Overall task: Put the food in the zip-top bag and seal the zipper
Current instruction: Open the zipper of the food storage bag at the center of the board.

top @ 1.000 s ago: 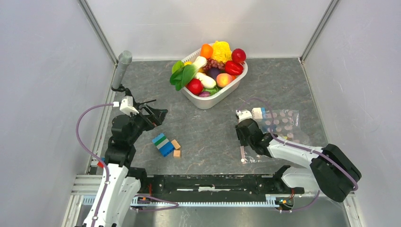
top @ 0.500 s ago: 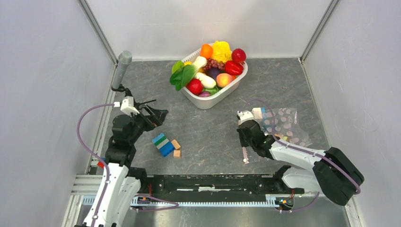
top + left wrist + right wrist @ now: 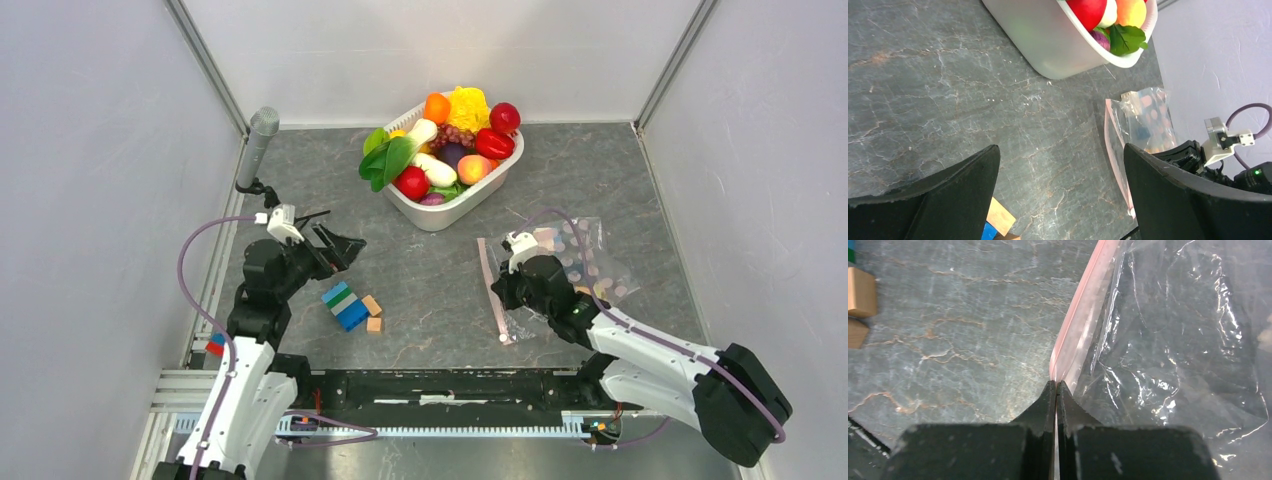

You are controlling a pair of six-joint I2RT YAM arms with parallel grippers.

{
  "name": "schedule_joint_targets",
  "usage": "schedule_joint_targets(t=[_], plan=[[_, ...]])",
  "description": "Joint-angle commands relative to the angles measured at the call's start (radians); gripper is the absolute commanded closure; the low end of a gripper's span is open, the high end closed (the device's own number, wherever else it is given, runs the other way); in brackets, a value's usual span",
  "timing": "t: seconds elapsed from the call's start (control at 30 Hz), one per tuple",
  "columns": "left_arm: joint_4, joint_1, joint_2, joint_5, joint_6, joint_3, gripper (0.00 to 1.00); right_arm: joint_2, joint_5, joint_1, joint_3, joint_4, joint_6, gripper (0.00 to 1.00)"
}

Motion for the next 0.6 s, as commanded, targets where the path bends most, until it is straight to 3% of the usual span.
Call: schedule_joint_targets(t=[0.0,0.13,0.57], plan=[[0.076,0.002,0.021,0.112,-0.006,-0.024,0.02,-0.052,-0.071,0.003,-0.013,0.082,0.031,1.0],[0.08,-0.027,0.048,0.121,0.008,-0.025,0.03,-0.085,-0.074,0.003,-0.031,0.134,0.077,1.0],[0.134,-0.307,0.136,-0.048,0.003,-0.074,0.06,-0.066,-0.061,0.002,-0.03,0.129,0.101,1.0]])
